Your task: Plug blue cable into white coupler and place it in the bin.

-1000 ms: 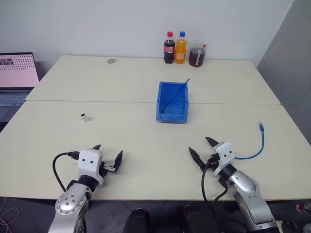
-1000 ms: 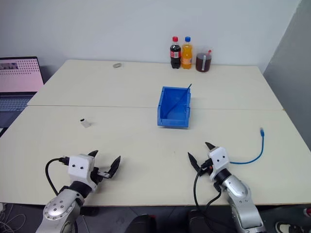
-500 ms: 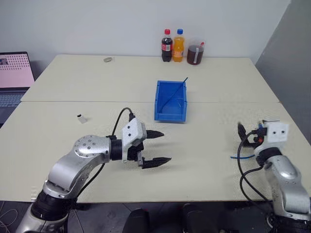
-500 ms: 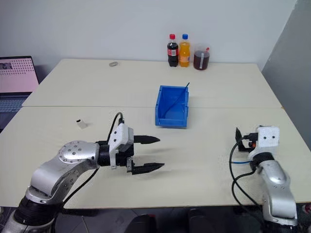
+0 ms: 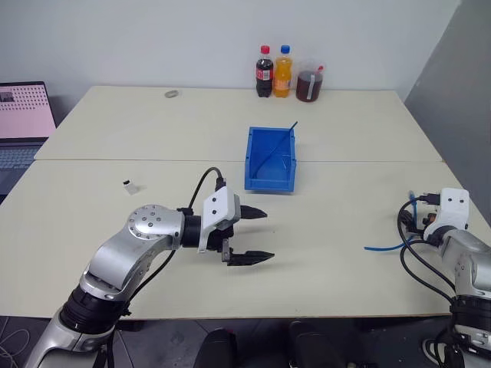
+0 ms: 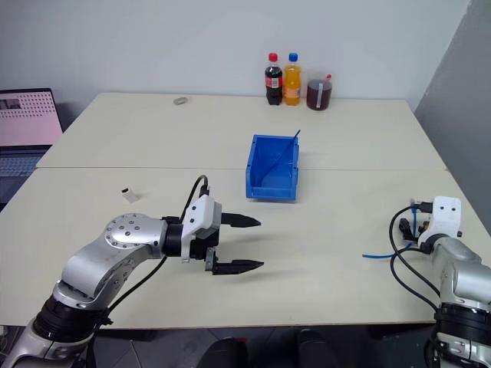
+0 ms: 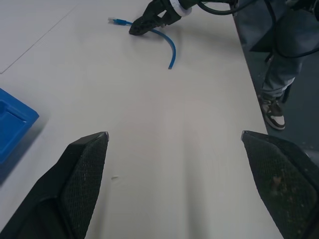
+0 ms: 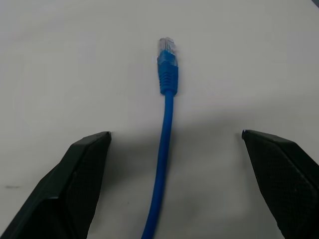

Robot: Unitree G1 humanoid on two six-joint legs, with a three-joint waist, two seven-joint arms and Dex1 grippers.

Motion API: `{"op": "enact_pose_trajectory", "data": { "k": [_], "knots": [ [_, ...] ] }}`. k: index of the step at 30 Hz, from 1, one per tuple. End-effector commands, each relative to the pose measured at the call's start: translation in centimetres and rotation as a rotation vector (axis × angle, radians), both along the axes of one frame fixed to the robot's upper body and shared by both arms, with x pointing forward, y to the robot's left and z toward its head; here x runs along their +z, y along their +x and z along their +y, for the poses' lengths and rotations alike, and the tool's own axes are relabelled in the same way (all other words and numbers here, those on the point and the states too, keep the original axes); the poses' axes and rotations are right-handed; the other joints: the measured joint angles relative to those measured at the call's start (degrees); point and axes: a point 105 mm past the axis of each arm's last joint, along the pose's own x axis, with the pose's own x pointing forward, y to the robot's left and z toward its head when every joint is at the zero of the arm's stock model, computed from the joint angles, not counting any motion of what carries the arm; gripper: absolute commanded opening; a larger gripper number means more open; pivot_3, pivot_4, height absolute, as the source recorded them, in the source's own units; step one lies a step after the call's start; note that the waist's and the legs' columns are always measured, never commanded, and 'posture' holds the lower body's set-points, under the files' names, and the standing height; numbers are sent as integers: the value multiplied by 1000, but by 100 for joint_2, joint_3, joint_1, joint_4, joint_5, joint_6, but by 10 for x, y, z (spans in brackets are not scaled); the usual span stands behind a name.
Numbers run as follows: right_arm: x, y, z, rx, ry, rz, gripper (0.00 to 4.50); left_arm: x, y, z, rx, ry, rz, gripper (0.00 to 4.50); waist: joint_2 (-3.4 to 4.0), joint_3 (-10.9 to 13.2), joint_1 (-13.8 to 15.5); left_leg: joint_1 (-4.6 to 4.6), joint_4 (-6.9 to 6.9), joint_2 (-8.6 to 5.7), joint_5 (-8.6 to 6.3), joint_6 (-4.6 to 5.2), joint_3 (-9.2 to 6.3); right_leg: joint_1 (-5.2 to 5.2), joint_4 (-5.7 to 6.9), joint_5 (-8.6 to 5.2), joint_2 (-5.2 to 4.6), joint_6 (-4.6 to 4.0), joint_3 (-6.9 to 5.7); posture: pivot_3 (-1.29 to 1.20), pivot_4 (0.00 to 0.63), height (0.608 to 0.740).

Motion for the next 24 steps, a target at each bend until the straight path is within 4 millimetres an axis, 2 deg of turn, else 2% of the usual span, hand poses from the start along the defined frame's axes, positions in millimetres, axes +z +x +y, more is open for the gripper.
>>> {"op": "enact_pose_trajectory", "data": {
  "k": [1,7,11,15,17,19,20,24],
  "knots": [
    [-8,-2,-11,-5,15,61,3873,4,-2,-2,-14,4,-35,4500,-2,-1,-1,0,0,0,0,0,-1,2,0,0,0,0,0,0,150,740],
    [-14,1,-9,11,74,84,2508,3,-2,-2,-6,6,-38,4500,-12,-6,9,5,7,0,0,0,-3,13,-3,3,-1,6,-1,0,150,740],
    [-14,3,-7,22,99,80,1416,1,-1,-2,-2,5,-40,4500,-13,-7,10,7,9,0,0,0,-1,15,-4,6,-1,11,-2,0,150,740],
    [-7,6,-4,62,110,45,603,1,1,1,24,-10,-32,4500,-14,-7,14,6,10,0,0,0,-2,16,-4,7,-2,12,-2,0,150,740],
    [-1,9,0,106,107,18,59,0,3,4,43,-14,-26,4500,-13,-7,14,6,10,0,0,0,-2,16,-4,7,-2,12,-2,0,150,740],
    [6,10,9,177,109,3,59,-3,3,10,58,-1,-19,4500,-13,-7,14,7,9,0,0,0,-1,16,-4,7,-1,12,-2,0,150,740],
    [14,11,20,259,109,-18,59,-6,3,15,72,15,-18,4500,-12,-6,14,7,8,1,0,0,-1,15,-4,7,-1,12,-2,0,150,740],
    [51,3,82,713,30,-81,59,-19,2,42,154,71,6,4500,19,14,-67,5,-1,6,0,1,3,3,-2,4,2,7,-1,0,150,740]
  ]
}}
